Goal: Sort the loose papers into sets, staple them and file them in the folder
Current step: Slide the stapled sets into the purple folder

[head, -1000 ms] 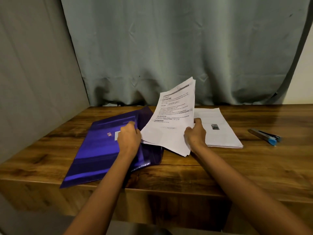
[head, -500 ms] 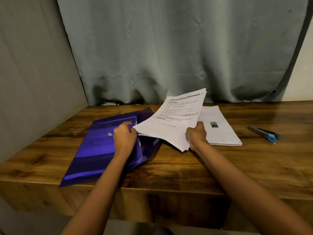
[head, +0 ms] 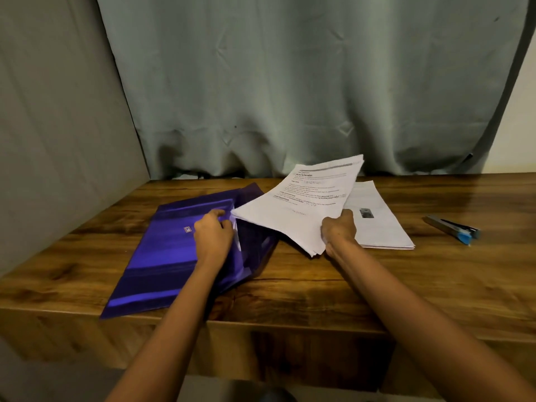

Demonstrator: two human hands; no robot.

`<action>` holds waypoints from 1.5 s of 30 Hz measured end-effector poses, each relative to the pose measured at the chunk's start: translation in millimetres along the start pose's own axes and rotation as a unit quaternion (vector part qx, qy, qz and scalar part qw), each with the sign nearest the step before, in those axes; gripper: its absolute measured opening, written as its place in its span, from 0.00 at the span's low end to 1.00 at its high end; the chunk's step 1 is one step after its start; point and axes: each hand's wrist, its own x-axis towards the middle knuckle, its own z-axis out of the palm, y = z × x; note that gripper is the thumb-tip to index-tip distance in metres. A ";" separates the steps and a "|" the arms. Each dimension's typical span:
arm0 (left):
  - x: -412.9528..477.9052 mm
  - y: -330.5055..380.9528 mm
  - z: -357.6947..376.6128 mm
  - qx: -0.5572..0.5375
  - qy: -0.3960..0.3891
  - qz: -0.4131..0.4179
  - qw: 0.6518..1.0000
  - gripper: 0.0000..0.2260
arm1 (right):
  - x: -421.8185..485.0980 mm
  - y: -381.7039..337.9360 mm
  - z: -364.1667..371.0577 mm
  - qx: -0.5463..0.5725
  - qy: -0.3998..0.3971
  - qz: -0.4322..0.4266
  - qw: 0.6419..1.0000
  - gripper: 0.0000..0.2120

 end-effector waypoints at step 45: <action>-11.2 25.2 -3.5 0.101 -0.013 0.050 0.994 0.14 | -22.8 -1.7 10.3 -0.179 -0.199 -0.063 0.961 0.18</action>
